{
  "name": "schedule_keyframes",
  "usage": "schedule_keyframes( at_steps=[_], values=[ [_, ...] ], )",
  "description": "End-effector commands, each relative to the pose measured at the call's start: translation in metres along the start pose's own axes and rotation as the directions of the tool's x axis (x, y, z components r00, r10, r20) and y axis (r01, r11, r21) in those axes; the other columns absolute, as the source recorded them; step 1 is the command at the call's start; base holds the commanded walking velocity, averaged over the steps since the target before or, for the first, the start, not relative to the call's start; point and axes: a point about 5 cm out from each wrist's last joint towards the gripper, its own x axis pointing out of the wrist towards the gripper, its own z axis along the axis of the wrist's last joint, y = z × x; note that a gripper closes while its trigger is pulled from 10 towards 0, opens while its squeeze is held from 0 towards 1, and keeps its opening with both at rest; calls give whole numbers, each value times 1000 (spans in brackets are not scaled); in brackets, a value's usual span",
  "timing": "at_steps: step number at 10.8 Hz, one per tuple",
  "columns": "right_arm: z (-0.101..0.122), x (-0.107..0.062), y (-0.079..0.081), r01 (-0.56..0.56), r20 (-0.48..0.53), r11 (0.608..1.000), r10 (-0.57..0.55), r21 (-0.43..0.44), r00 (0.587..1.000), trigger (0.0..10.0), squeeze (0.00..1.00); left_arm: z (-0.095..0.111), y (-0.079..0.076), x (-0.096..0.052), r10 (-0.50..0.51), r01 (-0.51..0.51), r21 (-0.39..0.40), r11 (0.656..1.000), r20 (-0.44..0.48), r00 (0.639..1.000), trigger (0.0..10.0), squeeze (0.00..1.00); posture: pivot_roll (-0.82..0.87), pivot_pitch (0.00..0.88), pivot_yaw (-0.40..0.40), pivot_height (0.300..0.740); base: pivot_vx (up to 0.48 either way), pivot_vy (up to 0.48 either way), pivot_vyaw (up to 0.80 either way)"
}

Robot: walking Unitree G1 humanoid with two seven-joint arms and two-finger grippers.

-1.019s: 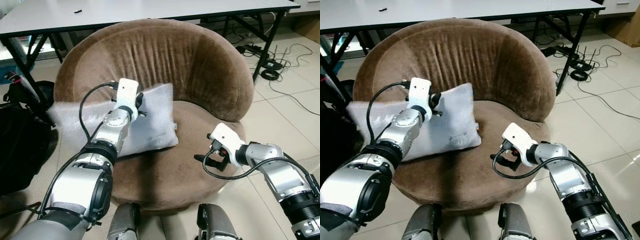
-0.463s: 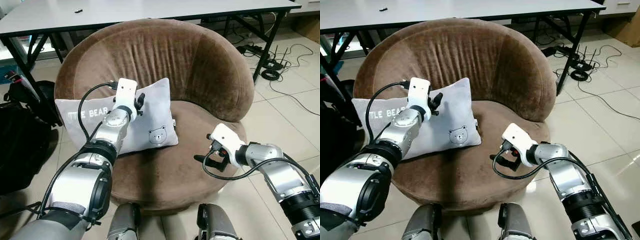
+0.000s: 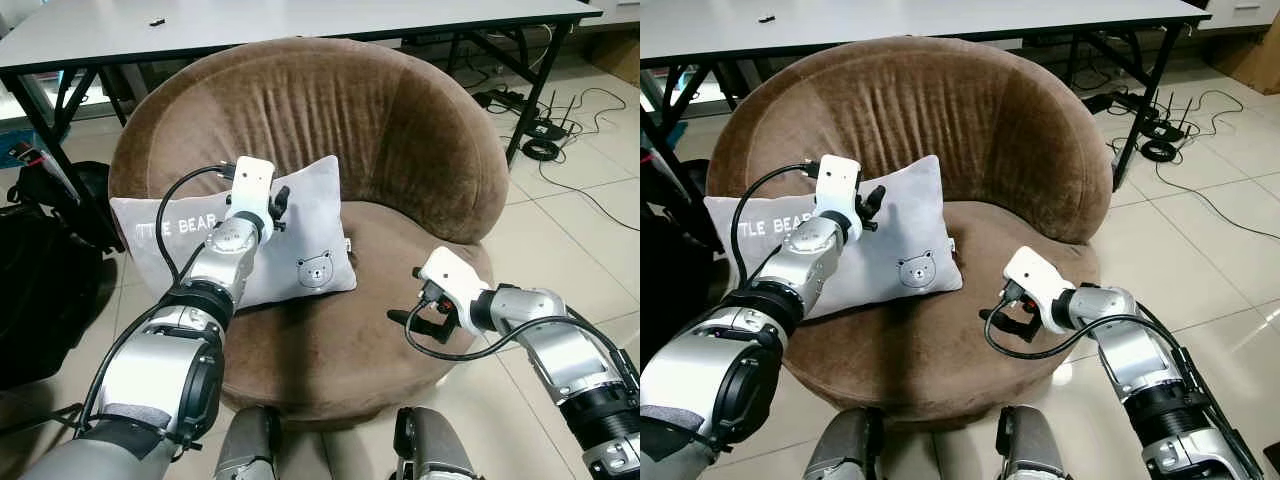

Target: Move the pillow to the sofa from floor

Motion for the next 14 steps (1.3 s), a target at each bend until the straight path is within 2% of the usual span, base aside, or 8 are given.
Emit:
schedule_keyframes(
  at_steps=[1, 3, 6, 11, 14],
  values=[
    [1, 2, 1, -9, 0, 1000, 9, -11, 1000, 10000, 0, 2, 1, 1, 2, -2, 4, 1000, -2, 1000, 10000, 0, -224, 0, 57, 615, 0, 0, 0],
    [1, 3, 2, -10, 1, 1000, 10, -12, 1000, 10000, 0, 3, 2, 1, 5, -5, 3, 1000, 2, 1000, 10000, 0, -223, 0, 56, 615, 0, 0, 0],
    [1, 3, 3, -14, 4, 1000, 14, -13, 1000, 10000, 0, 4, -2, 1, -50, 51, -97, 994, 19, 999, 10000, 0, -225, 0, 57, 615, 0, 0, 0],
    [3, 7, 3, -9, 13, 1000, 9, -15, 1000, 10000, 0, 4, 1, 0, -34, 35, -67, 997, 14, 999, 10000, 0, -217, 0, 55, 615, 0, 0, 0],
    [6, 15, 5, -6, 18, 1000, 6, -12, 1000, 10000, 0, 2, 7, -1, -15, 15, -64, 998, 9, 1000, 10000, 0, -197, 0, 54, 615, 0, 0, 0]
  ],
)
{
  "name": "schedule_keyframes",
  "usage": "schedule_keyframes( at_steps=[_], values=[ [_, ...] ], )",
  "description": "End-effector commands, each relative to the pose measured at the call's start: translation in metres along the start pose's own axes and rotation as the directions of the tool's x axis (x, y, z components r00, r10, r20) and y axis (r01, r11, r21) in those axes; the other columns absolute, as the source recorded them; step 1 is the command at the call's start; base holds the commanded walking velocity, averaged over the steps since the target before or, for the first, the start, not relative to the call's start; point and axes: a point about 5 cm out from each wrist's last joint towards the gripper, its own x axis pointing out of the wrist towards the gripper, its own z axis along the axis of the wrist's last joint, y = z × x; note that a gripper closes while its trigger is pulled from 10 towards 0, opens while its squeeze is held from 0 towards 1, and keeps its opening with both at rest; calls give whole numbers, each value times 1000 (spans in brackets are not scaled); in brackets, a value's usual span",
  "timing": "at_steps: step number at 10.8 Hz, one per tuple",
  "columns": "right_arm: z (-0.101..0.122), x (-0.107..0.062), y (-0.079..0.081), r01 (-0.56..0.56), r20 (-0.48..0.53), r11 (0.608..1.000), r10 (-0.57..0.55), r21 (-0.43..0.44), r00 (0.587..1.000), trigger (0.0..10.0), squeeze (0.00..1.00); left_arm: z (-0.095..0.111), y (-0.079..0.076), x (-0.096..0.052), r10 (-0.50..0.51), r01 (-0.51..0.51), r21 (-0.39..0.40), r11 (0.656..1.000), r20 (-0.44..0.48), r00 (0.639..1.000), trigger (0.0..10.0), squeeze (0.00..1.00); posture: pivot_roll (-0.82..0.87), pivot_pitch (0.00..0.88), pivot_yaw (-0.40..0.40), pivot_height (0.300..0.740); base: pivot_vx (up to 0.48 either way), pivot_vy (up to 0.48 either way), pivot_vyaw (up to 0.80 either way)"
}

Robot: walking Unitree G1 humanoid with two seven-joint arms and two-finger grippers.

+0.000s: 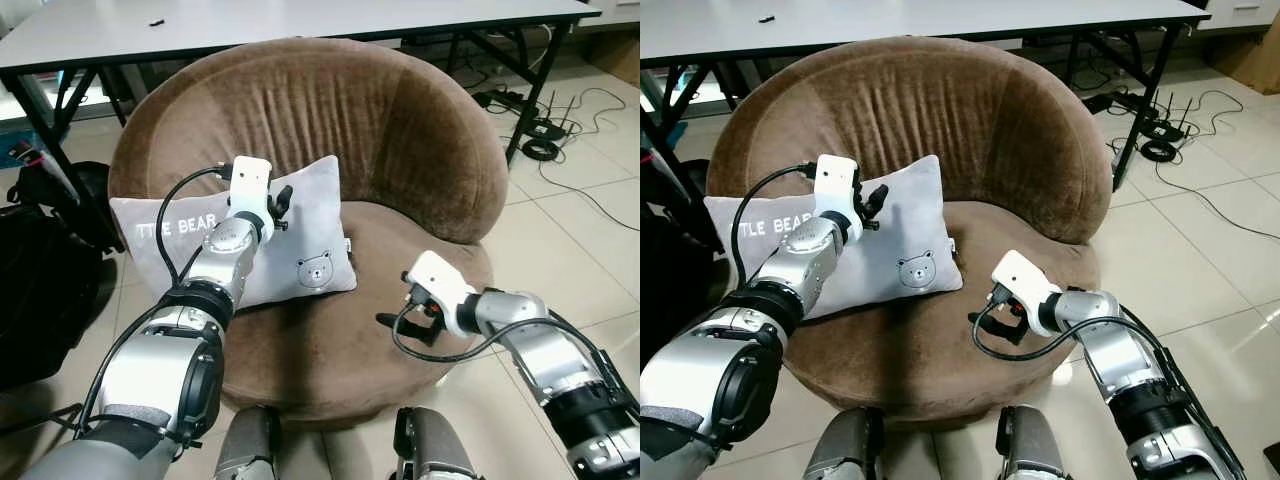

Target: Move the pillow to the sofa from floor

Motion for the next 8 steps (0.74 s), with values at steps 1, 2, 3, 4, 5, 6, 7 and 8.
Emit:
schedule_keyframes(
  at_steps=[1, 2, 3, 4, 5, 6, 7, 8],
  values=[
    [3, 1, -2, 8, 2, 1000, -8, -23, 1000, 10000, 0, 3, 6, -1, 22, -22, -5, 1000, 8, 1000, 10000, 0, -180, 0, 53, 615, 0, 0, 0],
    [3, 4, -1, 7, 2, 1000, -7, -22, 1000, 10000, 0, 2, 13, -3, 54, -54, -43, 998, -1, 999, 10000, 0, -169, 0, 53, 615, 0, 0, 0],
    [3, 9, -1, 18, 7, 1000, -18, -11, 1000, 10000, 0, -7, 21, -12, 79, -79, -60, 995, 2, 997, 10000, 0, -150, 0, 48, 615, 0, 0, 0],
    [4, 13, 1, 22, 11, 1000, -22, -8, 1000, 10000, 0, -21, 27, -25, 111, -112, -95, 989, -16, 994, 10000, 0, -133, 0, 42, 615, 0, 0, 0],
    [4, 15, 1, 23, 10, 1000, -23, -8, 1000, 10000, 0, -29, 26, -34, 123, -126, -98, 987, -29, 992, 10000, 0, -114, 0, 35, 615, 0, 0, 0],
    [6, 18, 1, 23, 14, 1000, -23, -6, 1000, 10000, 0, -42, 23, -47, 139, -147, -121, 982, -66, 988, 10000, 0, -114, 0, 35, 615, 0, 0, 0],
    [7, 21, 2, 19, 17, 1000, -19, -7, 1000, 10000, 0, -54, 19, -64, 163, -175, -138, 975, -92, 982, 10000, 0, -100, 0, 29, 615, 0, 0, 0],
    [8, 25, 3, 18, 21, 1000, -18, -6, 1000, 10000, 0, -73, 15, -92, 194, -214, -144, 966, -146, 970, 10000, 0, -77, 0, 20, 615, 0, 0, 0]
  ],
)
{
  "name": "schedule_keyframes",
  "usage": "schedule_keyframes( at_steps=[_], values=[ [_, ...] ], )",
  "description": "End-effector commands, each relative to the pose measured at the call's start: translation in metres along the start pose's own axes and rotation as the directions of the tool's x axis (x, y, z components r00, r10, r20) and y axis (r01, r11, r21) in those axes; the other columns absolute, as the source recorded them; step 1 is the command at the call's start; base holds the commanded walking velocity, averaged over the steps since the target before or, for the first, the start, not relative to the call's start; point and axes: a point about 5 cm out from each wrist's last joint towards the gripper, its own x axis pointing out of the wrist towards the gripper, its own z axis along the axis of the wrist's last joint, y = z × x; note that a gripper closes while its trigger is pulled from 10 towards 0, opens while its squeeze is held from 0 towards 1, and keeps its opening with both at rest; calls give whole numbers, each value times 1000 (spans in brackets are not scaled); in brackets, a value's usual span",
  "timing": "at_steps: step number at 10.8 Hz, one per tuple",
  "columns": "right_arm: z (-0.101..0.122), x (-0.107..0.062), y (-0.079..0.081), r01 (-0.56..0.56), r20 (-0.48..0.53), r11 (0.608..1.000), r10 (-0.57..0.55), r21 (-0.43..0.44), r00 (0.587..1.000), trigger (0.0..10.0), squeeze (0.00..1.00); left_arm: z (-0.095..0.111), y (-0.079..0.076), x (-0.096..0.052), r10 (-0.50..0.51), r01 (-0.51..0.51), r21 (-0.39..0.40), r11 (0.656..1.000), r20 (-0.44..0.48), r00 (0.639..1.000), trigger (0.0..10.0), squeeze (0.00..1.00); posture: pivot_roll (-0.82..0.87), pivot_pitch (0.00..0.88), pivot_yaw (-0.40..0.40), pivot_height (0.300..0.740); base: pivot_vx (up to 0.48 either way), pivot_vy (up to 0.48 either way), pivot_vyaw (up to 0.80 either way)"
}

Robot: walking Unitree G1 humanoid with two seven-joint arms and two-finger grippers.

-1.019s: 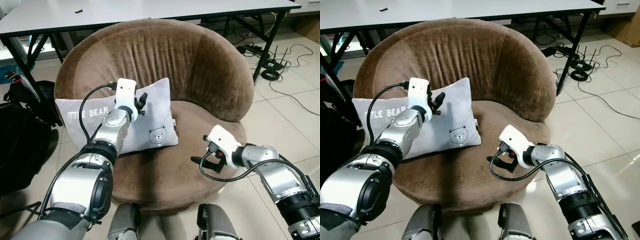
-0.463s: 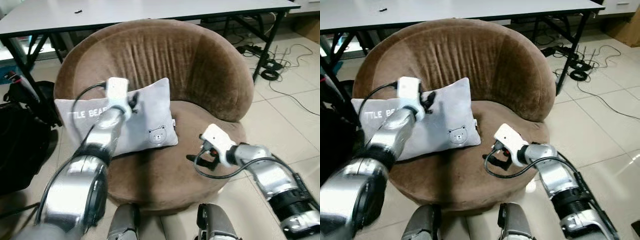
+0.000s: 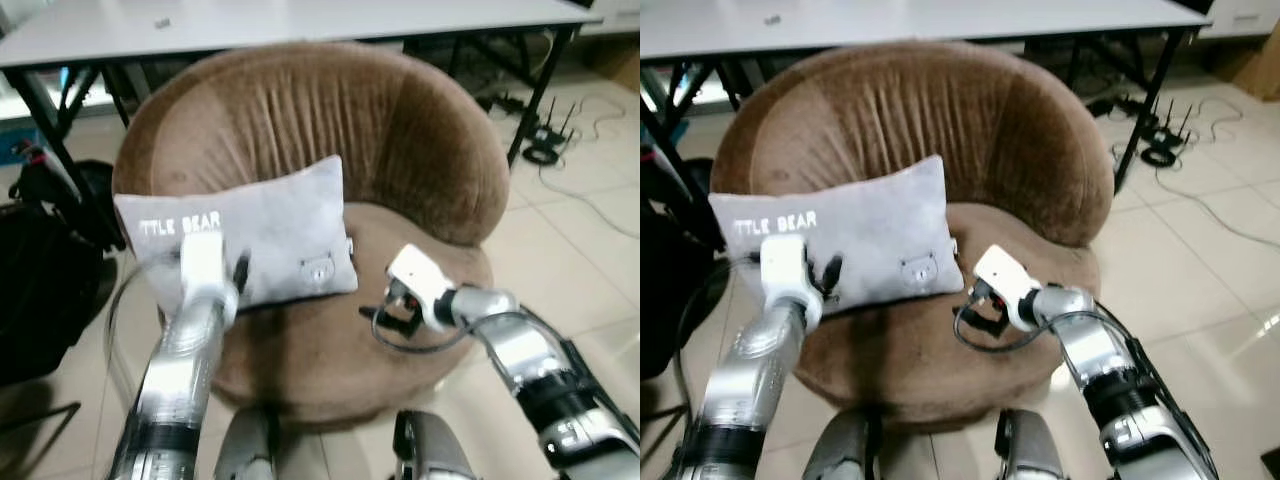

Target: Move the pillow to the sofa from floor

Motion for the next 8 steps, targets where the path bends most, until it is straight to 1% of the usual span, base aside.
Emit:
schedule_keyframes(
  at_steps=[1, 2, 3, 4, 5, 6, 7, 8],
  values=[
    [4, 2, -2, 8, 9, 1000, -8, -16, 1000, 10000, 0, 1, 0, -3, 11, -11, -2, 1000, -3, 1000, 10000, 0, -77, 0, 20, 615, 0, 0, 0],
    [4, 4, 0, 10, 10, 1000, -10, -14, 1000, 10000, 0, -6, 0, -14, 12, -13, -6, 1000, -21, 1000, 10000, 0, -74, 0, 20, 615, 0, 0, 0],
    [5, 5, 0, 10, 12, 1000, -10, -18, 1000, 10000, 0, -8, -2, -23, 10, -11, -12, 1000, -41, 999, 10000, 0, -72, 0, 20, 615, 0, 0, 0],
    [5, 6, 0, 14, 13, 1000, -13, -17, 1000, 10000, 0, -8, -4, -26, 11, -12, -12, 1000, -51, 999, 10000, 0, -73, 0, 19, 615, 0, 0, 0],
    [6, 8, 1, 21, 16, 1000, -20, -17, 1000, 10000, 0, -8, -6, -26, 13, -14, -17, 1000, -53, 998, 10000, 0, -79, 0, 20, 615, 0, 0, 0],
    [6, 8, 1, 25, 20, 1000, -25, -10, 999, 10000, 0, -10, -9, -30, 12, -13, -9, 1000, -56, 998, 10000, 0, -79, 0, 20, 615, 0, 0, 0],
    [8, 9, 0, 38, 29, 999, -38, -9, 999, 10000, 0, -15, -11, -37, 12, -14, -24, 1000, -75, 997, 10000, 0, -90, 0, 26, 615, 0, 0, 0],
    [8, 9, 0, 38, 40, 999, -38, -8, 998, 10000, 0, -15, -13, -40, 7, -9, -28, 1000, -78, 997, 10000, 0, -90, 0, 26, 615, 0, 0, 0]
  ],
)
